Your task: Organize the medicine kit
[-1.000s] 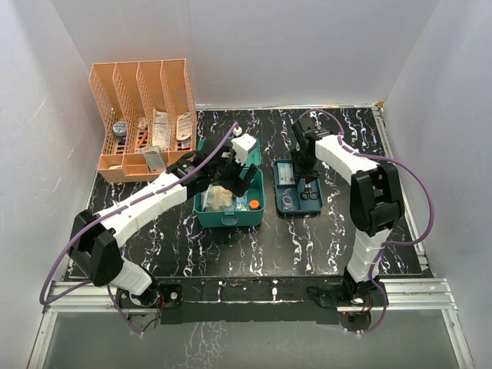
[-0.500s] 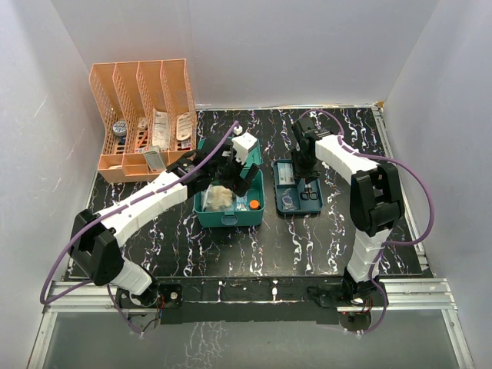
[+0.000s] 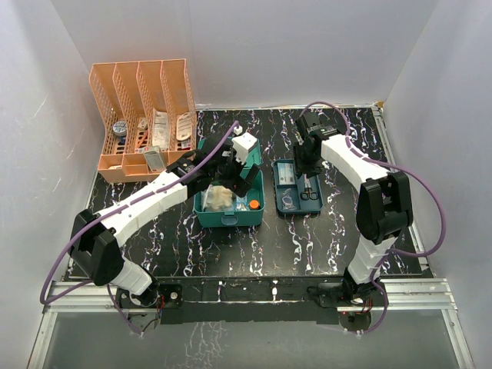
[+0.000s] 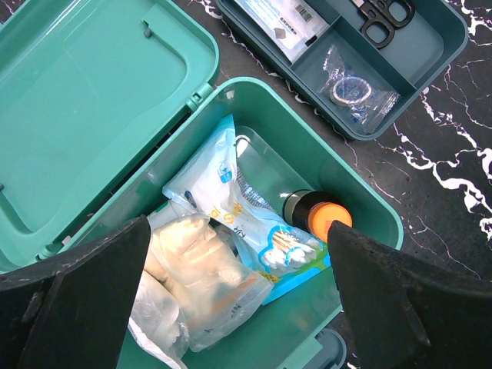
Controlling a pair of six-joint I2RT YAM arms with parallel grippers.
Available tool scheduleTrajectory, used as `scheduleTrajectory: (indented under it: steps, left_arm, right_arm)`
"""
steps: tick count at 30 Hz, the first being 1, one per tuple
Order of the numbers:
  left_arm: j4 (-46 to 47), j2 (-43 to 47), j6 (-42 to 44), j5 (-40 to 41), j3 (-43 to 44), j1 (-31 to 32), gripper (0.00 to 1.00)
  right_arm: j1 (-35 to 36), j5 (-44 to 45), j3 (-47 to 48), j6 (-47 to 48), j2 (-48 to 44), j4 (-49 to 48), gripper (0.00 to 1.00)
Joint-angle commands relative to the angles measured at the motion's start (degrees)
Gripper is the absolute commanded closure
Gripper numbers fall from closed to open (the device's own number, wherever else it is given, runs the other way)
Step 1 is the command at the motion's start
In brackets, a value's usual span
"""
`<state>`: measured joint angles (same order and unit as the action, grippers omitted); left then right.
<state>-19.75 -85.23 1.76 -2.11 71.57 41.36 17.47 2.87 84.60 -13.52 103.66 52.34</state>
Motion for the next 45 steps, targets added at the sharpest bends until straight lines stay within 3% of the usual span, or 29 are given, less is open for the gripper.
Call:
scheduleTrajectory:
  steps: [1, 12, 22, 29, 36, 45]
  left_arm:
    - [-0.21, 1.11, 0.06, -0.31, 1.58, -0.23, 0.01]
    - [-0.84, 0.02, 0.03, -0.21, 2.58, -0.25, 0.01]
    - [-0.91, -0.18, 0.08, 0.07, 3.29, -0.33, 0.01]
    - [-0.98, -0.50, 0.31, -0.38, 3.84, -0.28, 0.02]
    - [-0.99, -0.73, 0.51, -0.44, 4.10, -0.40, 0.02]
    - [-0.84, -0.96, 0.38, -0.62, 4.03, -0.36, 0.02]
  right_arm:
    - [-0.09, 0.58, 2.45, 0.25, -2.36, -1.30, 0.67]
    - [-0.16, 0.58, 0.69, 0.25, -7.79, -1.30, 0.67]
    - [-0.18, 0.58, -8.54, 0.25, -30.71, -1.30, 0.67]
    - [-0.12, 0.58, -12.25, 0.25, -36.21, -1.30, 0.67]
    - [-0.17, 0.58, -25.49, 0.25, -46.35, -1.30, 0.67]
    - [-0.13, 0.58, -22.30, 0.25, -42.69, -1.30, 0.67]
